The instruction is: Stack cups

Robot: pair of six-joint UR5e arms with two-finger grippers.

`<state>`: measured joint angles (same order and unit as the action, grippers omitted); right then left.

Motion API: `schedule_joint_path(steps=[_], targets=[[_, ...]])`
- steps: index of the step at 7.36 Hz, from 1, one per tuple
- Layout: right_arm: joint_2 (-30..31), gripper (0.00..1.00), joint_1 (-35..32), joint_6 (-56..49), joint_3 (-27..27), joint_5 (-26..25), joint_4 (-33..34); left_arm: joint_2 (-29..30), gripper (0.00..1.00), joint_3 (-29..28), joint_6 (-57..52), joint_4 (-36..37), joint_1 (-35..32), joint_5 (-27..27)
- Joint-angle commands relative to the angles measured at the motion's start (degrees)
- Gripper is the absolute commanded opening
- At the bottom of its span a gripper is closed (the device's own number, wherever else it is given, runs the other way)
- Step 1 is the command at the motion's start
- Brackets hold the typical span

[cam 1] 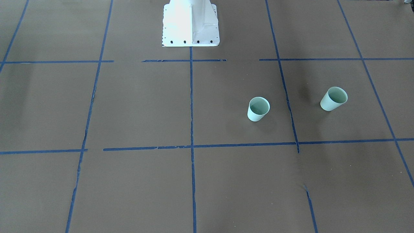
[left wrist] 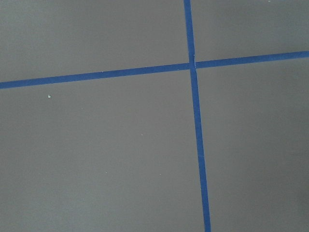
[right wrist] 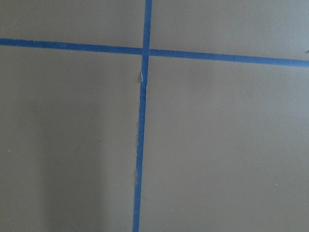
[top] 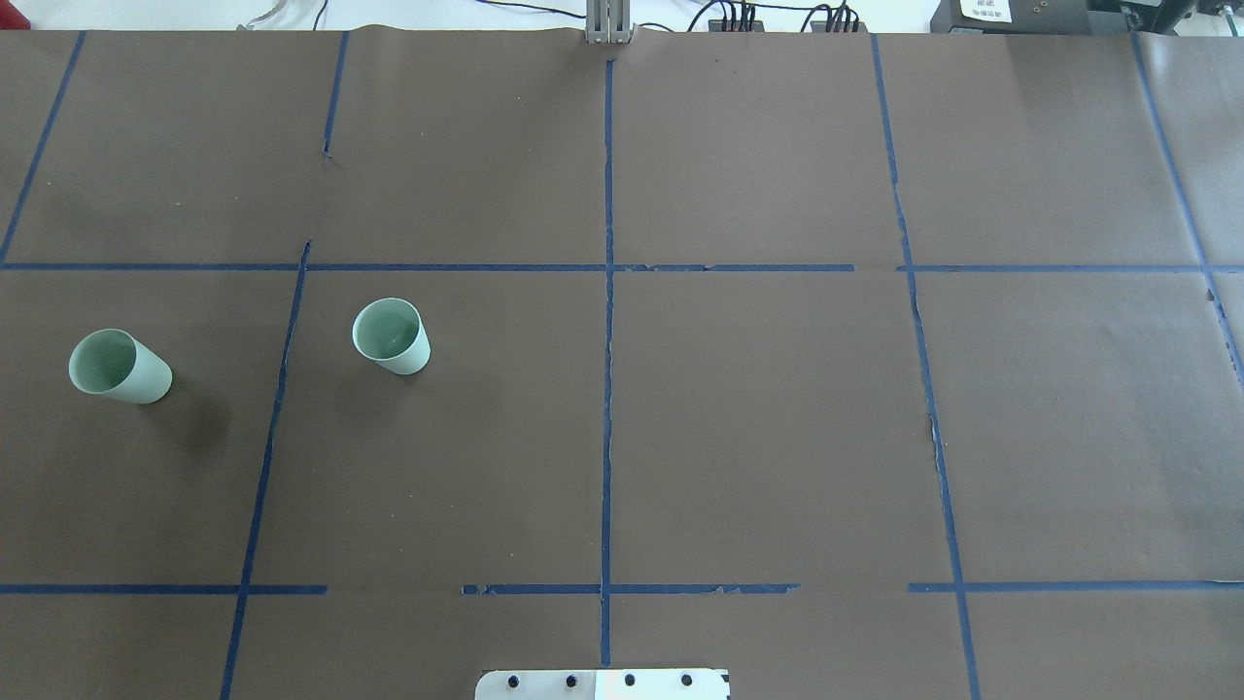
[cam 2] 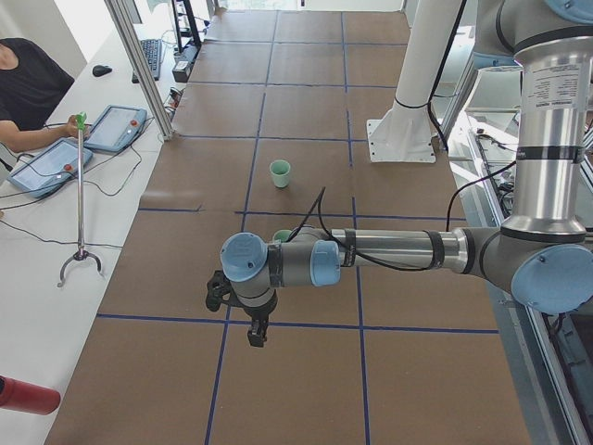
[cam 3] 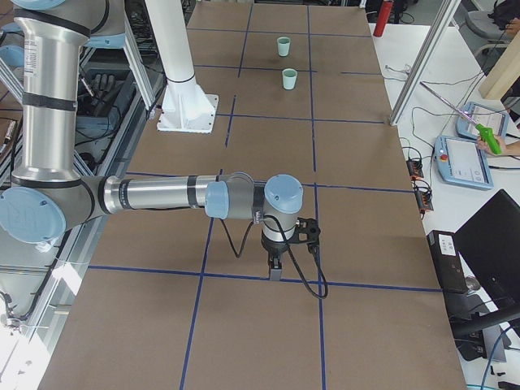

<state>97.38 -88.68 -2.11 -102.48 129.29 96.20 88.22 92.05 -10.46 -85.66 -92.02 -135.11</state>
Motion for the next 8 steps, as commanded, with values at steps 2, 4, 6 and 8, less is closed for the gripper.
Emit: schedule_joint_path(steps=[2,4,6,8], targets=[[0.00,1.00,0.00,0.00,0.00,0.00,-0.04,0.37,1.00,-0.20,-0.18,-0.47,0.00,0.63],[0.00,1.00,0.00,0.00,0.00,0.00,0.04,0.64,1.00,1.81,0.26,-0.38,0.00,0.46],[0.00,1.00,0.00,0.00,0.00,0.00,-0.04,0.29,1.00,5.41,9.23,-1.78,1.92,3.07],[0.00,1.00,0.00,0.00,0.00,0.00,-0.04,-1.20,1.00,10.15,20.53,-4.07,8.15,4.15]])
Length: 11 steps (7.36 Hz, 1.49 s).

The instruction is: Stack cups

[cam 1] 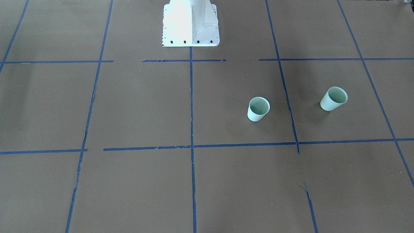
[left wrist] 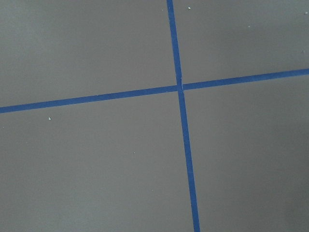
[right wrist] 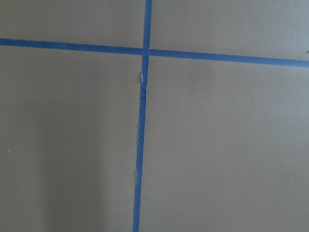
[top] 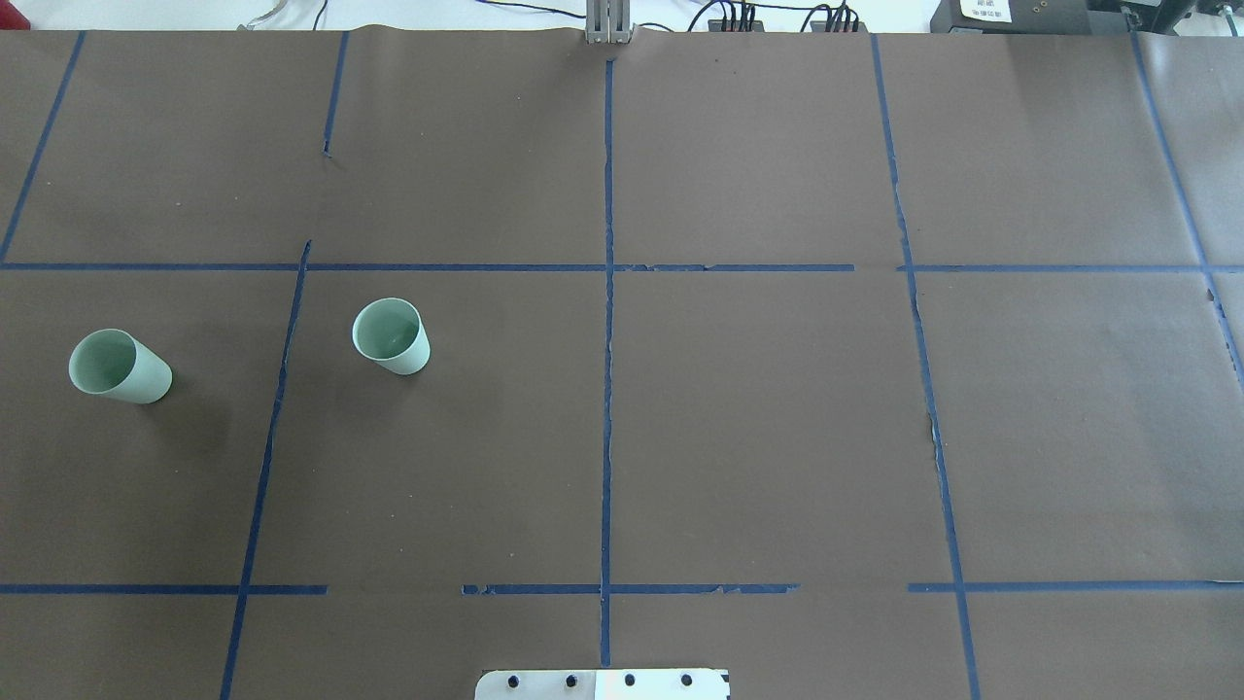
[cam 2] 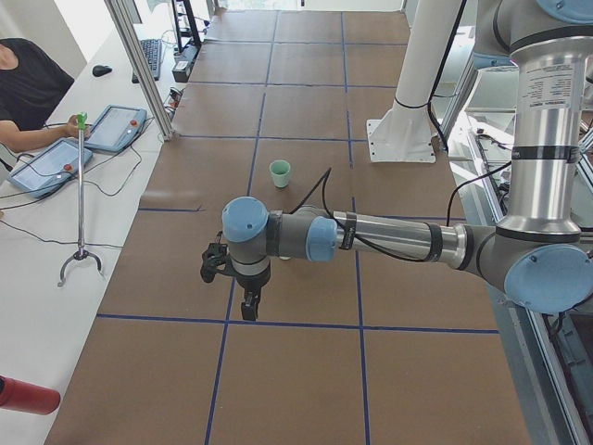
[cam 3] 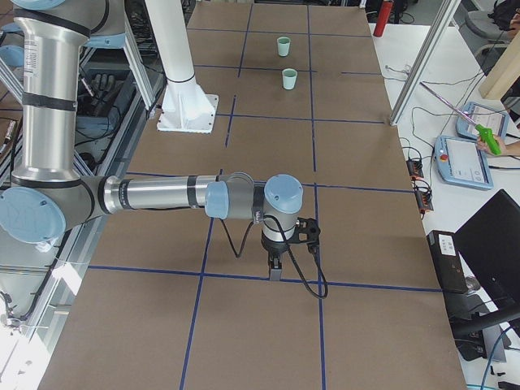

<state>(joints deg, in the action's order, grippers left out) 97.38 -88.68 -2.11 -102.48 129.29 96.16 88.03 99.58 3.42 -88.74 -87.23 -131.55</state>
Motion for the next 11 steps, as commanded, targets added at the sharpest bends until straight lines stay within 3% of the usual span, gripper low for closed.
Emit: schedule_joint_path(steps=[1,4,7,11], targets=[[0.00,1.00,0.00,0.00,0.00,0.00,0.08,-2.06,1.00,5.51,10.00,-1.17,4.69,0.50],[0.00,1.00,0.00,0.00,0.00,0.00,0.08,-3.12,1.00,7.39,30.80,-12.80,17.06,0.59],[0.00,1.00,0.00,0.00,0.00,0.00,0.08,-3.13,1.00,-0.33,42.52,-29.33,23.86,0.68],[0.00,1.00,0.00,0.00,0.00,0.00,0.08,-2.95,1.00,-2.28,44.66,-31.05,28.95,0.77]])
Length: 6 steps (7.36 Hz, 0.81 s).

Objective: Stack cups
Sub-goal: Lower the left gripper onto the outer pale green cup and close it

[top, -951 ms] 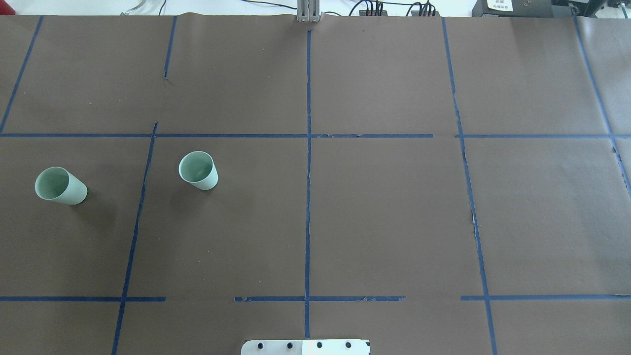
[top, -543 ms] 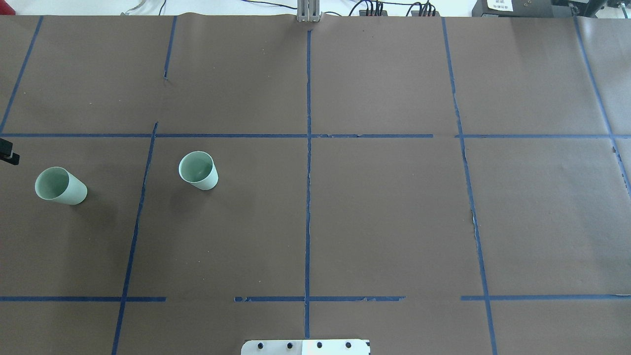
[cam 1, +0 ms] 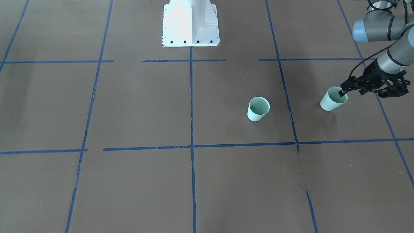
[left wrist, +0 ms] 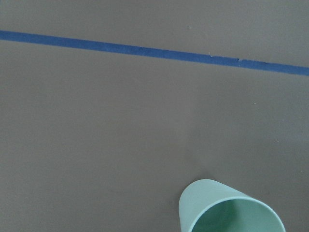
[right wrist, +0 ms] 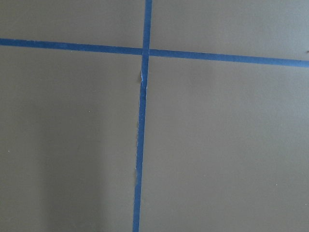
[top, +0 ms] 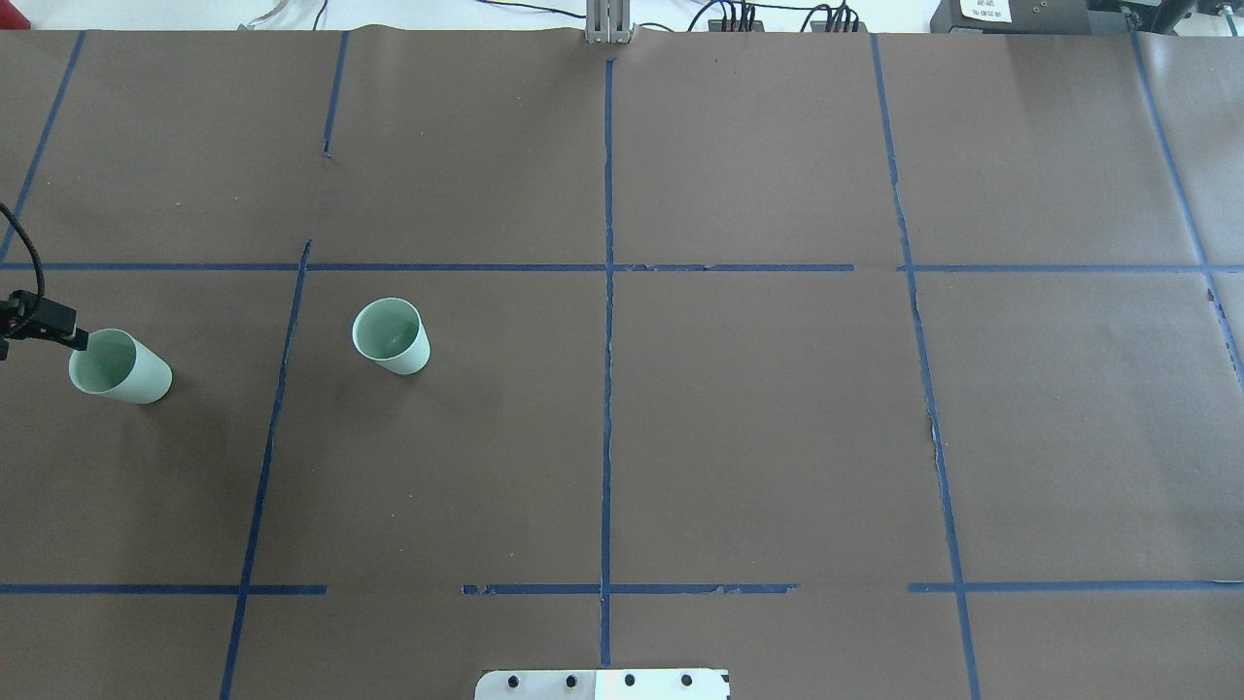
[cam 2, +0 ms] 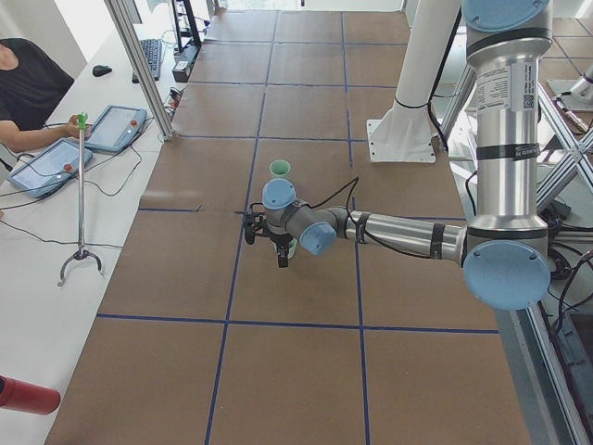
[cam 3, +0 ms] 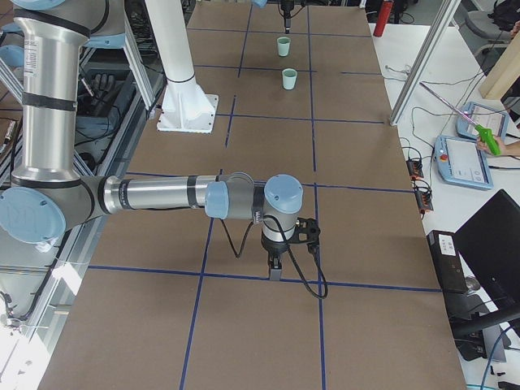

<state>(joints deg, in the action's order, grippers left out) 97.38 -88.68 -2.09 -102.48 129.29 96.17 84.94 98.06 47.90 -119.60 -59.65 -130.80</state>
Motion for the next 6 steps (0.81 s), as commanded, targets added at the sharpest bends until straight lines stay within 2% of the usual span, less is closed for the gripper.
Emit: schedule_joint_path(steps=[1,2,3,4,5,6], targets=[[0.00,1.00,0.00,-0.02,0.00,0.00,0.07,0.49,1.00,-1.29,0.18,-0.20,1.73,0.02],[0.00,1.00,0.00,-0.02,0.00,0.00,0.07,0.84,0.89,-2.17,0.18,-0.28,1.99,0.10],[0.00,1.00,0.00,-0.02,0.00,0.00,-0.02,1.02,0.57,-2.09,0.18,-0.28,2.43,0.10],[0.00,1.00,0.00,-0.02,0.00,0.00,0.07,1.28,0.18,-2.09,0.09,-0.28,2.44,0.02],[0.00,1.00,0.00,-0.02,0.00,0.00,-0.02,1.72,0.00,-2.00,0.09,-0.28,2.52,0.10],[0.00,1.00,0.00,-0.02,0.00,0.00,-0.02,1.81,0.00,-1.65,0.17,-0.28,2.52,0.02]])
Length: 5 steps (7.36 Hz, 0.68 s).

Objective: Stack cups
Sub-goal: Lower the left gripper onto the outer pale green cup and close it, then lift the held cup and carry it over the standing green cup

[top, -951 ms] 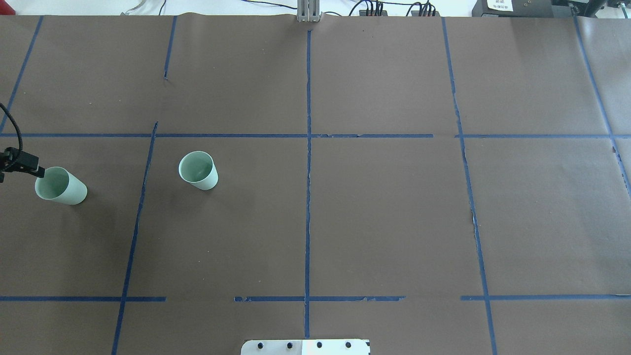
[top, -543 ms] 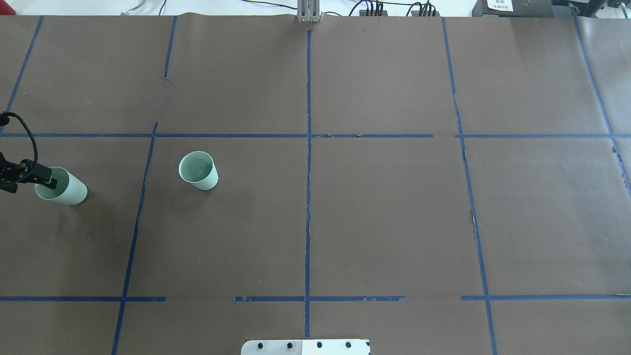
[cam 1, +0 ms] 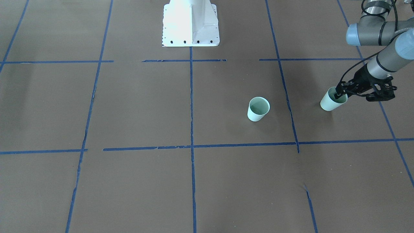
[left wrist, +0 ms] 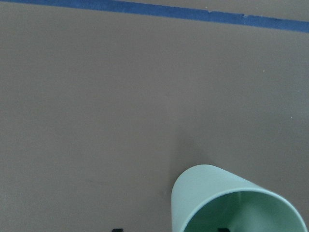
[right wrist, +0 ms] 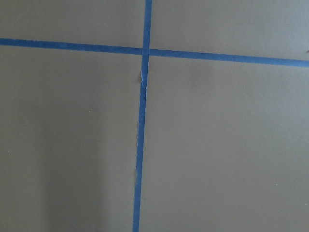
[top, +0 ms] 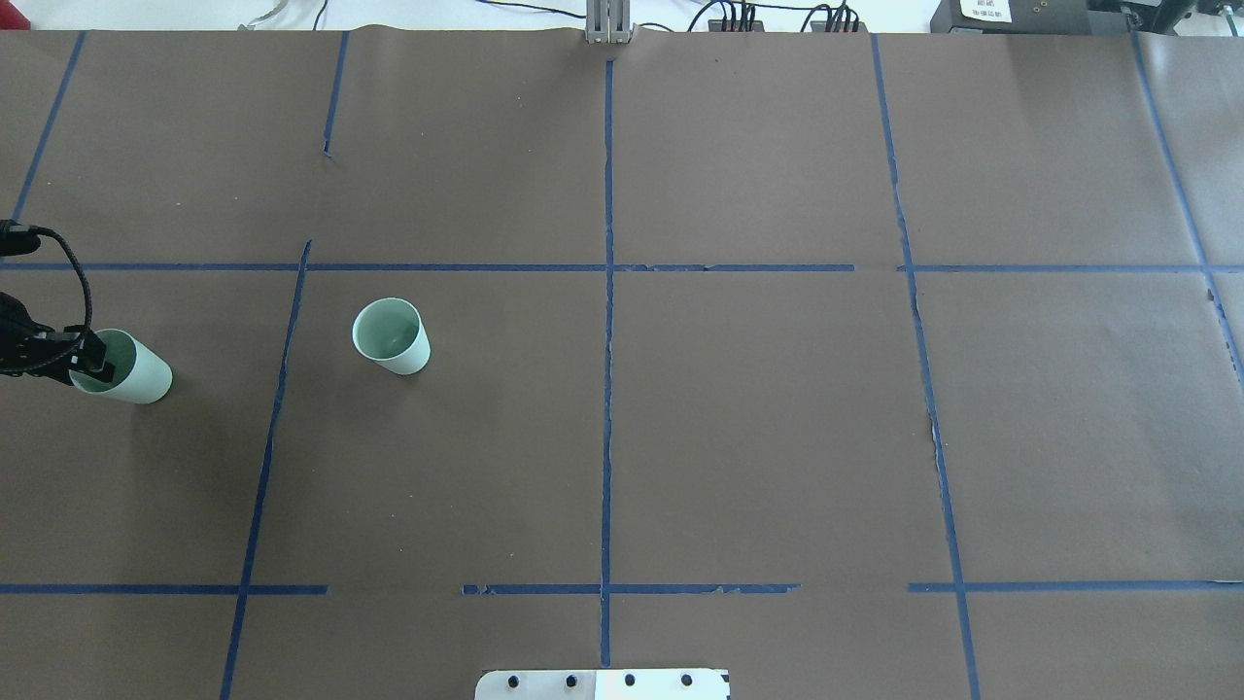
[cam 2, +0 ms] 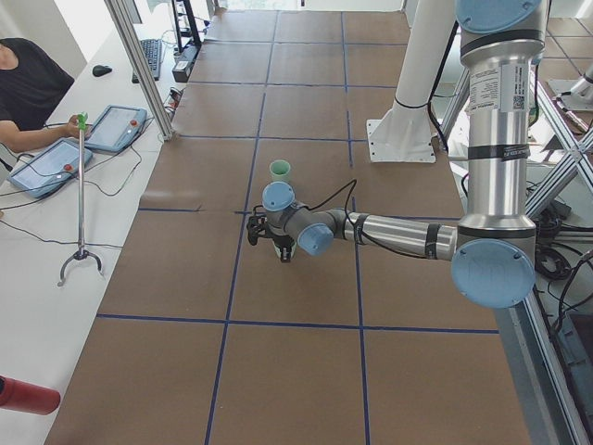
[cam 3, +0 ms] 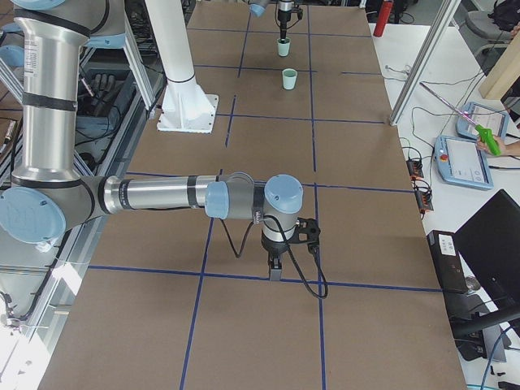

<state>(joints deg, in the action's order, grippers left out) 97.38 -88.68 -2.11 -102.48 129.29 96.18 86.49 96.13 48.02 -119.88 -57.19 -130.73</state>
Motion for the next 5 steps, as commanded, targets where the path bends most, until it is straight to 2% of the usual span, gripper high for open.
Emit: schedule_joint_path(steps=[1,2,3,5], targets=[[0.00,1.00,0.00,0.00,-0.09,0.00,0.06,0.17,0.00,1.76,0.23,0.17,-0.29,0.04],[0.00,1.00,0.00,0.00,0.00,0.00,-0.02,-0.87,0.00,6.30,0.06,1.48,-0.90,-0.40],[0.00,1.00,0.00,0.00,-0.09,0.00,-0.02,-1.66,0.00,12.18,-0.29,7.58,-2.47,-0.57],[0.00,1.00,0.00,0.00,0.00,0.00,-0.02,0.25,0.00,20.11,-0.73,21.39,-4.85,-0.58]])
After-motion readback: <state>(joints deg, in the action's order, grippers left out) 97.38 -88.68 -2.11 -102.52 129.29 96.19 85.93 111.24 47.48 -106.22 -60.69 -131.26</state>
